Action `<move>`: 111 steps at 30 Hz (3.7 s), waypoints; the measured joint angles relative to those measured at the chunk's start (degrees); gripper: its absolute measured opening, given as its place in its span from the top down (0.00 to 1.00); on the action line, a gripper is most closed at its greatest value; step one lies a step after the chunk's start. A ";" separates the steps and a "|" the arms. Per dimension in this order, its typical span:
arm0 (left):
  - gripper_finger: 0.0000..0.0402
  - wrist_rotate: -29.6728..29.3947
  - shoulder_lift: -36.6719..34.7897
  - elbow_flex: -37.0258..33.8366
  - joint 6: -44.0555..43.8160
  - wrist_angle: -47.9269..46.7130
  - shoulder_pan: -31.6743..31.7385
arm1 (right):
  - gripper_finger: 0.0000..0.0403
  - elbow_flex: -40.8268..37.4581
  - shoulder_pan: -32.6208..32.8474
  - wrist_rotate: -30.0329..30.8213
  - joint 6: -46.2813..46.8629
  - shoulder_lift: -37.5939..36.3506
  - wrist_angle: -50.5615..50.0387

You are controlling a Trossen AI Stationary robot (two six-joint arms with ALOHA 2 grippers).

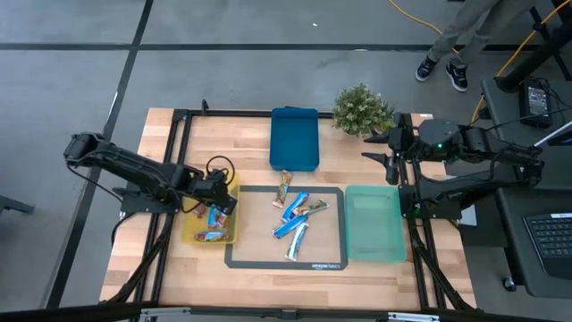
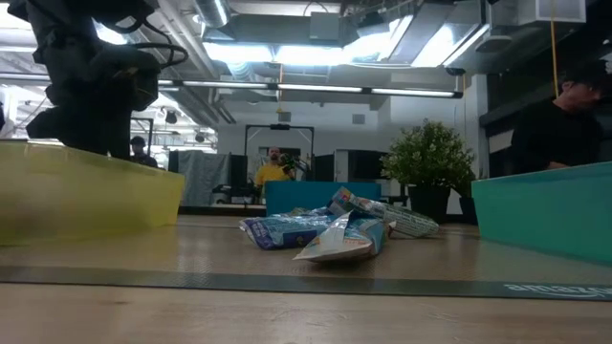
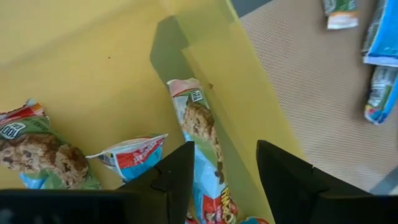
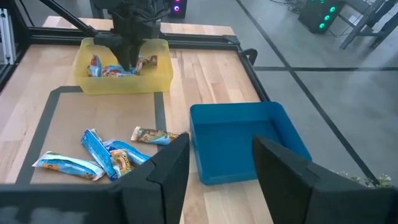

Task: Pick and place Granola Bars by type
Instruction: Put the yellow granola bar into the green bin

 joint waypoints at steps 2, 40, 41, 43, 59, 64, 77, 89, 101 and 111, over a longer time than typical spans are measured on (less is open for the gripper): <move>0.58 -0.12 -0.87 0.00 -0.02 -0.07 0.00 | 0.56 0.00 0.00 0.01 -0.75 0.10 -0.10; 0.65 -25.22 -6.40 18.36 34.51 4.03 -4.59 | 0.53 0.00 0.94 -16.09 -19.07 31.05 -3.32; 0.65 -25.04 -6.40 18.36 34.51 4.06 -4.59 | 0.51 0.00 0.94 -17.36 -18.81 31.88 -2.89; 0.65 -24.82 -6.40 18.36 34.53 4.05 -4.67 | 0.46 0.00 0.90 -19.98 -17.56 33.48 -2.23; 0.65 -27.10 -6.40 18.38 36.48 4.03 -8.22 | 0.32 0.00 4.47 -20.51 -12.31 49.06 3.79; 0.65 -27.12 -6.40 18.38 36.48 4.03 -8.88 | 0.34 0.00 4.63 -20.47 -10.95 52.43 6.42; 0.65 -27.73 -6.38 18.40 36.48 4.06 -9.03 | 0.35 0.00 4.52 -15.77 -10.06 59.60 10.78; 0.65 -28.59 -6.38 18.40 36.46 5.41 -9.03 | 0.47 0.00 4.50 -12.45 -8.69 59.96 11.74; 0.66 -28.76 -6.38 18.40 36.46 5.39 -9.03 | 0.79 0.00 4.50 -14.98 -6.93 59.96 11.63; 0.67 -28.59 -6.38 18.40 37.38 5.14 -9.03 | 0.88 2.55 4.50 -12.41 -5.40 56.85 6.07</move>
